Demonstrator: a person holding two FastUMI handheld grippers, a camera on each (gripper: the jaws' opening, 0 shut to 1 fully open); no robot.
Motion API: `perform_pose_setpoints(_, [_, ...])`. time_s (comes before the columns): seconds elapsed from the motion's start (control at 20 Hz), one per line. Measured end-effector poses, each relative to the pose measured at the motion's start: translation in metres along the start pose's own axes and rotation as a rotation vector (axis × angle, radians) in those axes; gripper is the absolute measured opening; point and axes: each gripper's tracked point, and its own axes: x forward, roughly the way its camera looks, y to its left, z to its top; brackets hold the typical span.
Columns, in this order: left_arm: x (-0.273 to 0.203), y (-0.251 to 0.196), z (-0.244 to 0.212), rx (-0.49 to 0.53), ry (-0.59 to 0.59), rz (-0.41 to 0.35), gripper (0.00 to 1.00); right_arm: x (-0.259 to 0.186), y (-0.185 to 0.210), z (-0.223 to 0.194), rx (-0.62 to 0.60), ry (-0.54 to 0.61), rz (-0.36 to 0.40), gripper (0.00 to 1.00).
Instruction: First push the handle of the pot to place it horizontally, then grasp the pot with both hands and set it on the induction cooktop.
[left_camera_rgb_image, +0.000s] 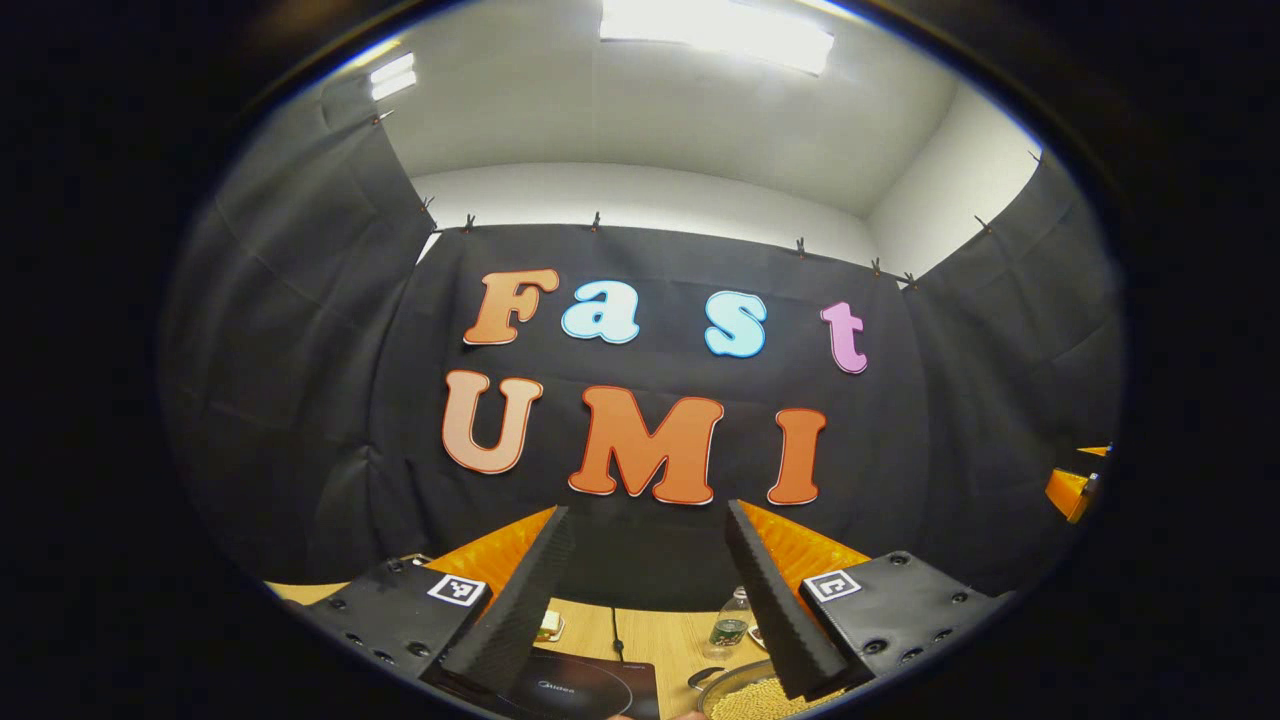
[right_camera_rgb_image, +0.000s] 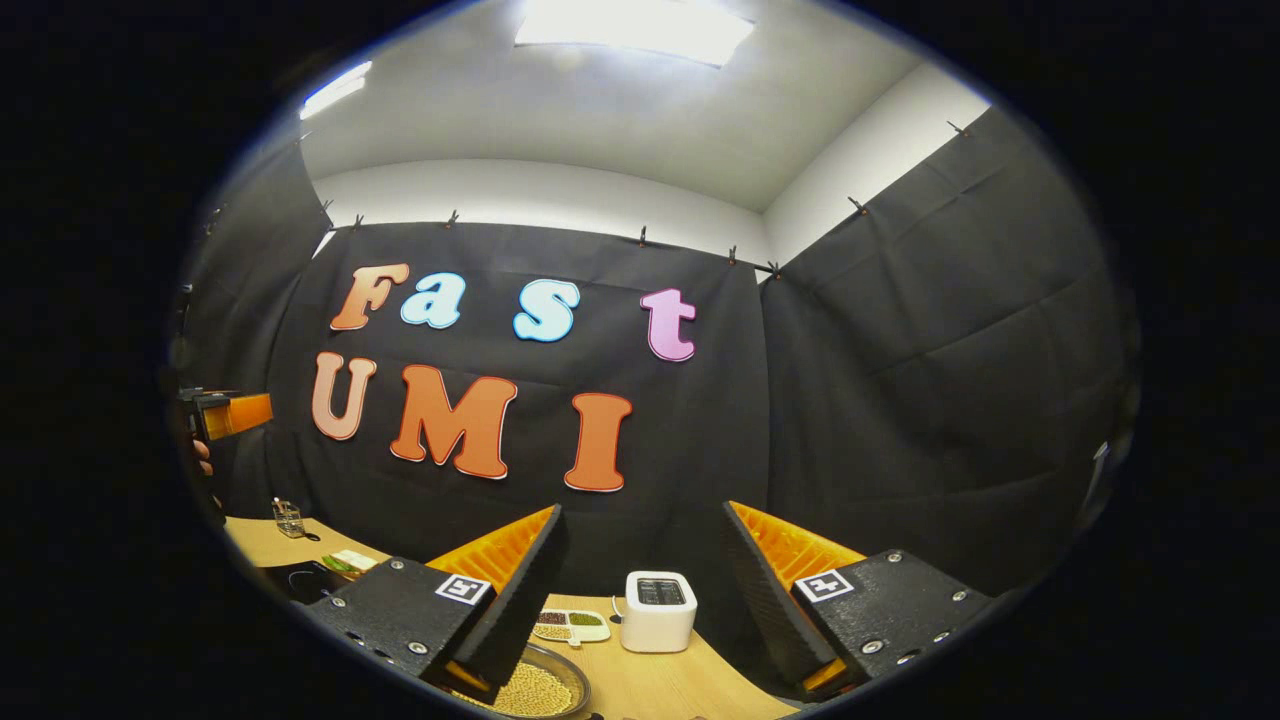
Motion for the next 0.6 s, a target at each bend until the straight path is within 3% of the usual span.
perform_pose_setpoints(0.6, [0.001, 0.008, 0.008, 0.011, -0.04, 0.032, 1.0, 0.004, 0.011, -0.022, 0.043, 0.052, 0.042, 0.95])
